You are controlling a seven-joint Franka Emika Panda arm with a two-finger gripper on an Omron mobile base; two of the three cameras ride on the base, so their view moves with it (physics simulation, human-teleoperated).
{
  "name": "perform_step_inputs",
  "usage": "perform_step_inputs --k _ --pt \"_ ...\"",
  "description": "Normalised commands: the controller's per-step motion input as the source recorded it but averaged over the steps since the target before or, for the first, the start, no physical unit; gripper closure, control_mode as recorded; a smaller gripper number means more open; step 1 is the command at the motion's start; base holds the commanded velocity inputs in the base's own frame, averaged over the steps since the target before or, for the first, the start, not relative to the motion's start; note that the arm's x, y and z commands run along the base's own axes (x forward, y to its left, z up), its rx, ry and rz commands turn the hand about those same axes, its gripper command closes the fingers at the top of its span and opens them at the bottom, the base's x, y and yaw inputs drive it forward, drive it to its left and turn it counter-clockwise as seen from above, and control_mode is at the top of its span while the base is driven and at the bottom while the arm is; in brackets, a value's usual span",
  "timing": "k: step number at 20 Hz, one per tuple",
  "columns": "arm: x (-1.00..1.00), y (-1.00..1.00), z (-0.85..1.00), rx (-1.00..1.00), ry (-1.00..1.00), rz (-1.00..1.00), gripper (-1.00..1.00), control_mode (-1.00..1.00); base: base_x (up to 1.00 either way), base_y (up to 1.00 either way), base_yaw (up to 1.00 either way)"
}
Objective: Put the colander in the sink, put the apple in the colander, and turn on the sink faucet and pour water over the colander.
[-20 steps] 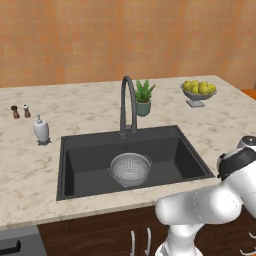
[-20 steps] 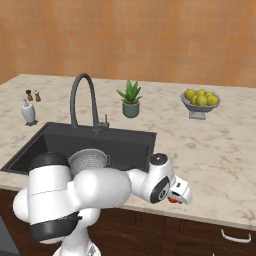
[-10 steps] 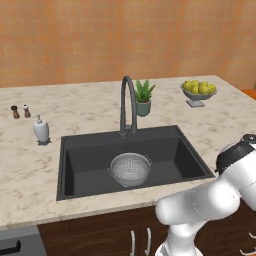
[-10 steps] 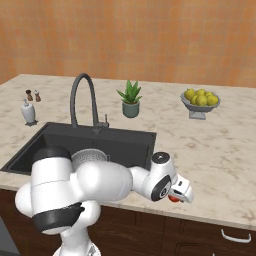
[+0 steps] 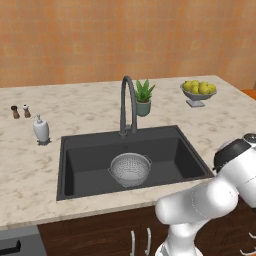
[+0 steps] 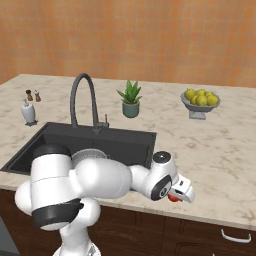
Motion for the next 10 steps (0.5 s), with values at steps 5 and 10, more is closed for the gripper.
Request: perform_step_inputs --k 5,10 --pt "0.0 0.27 0.59 0.19 -0.08 0.08 1.0 -1.0 0.0 0.0 0.0" --pt "0.36 0.77 0.9 0.27 -0.14 0.18 1.0 -1.0 0.0 0.0 0.0"
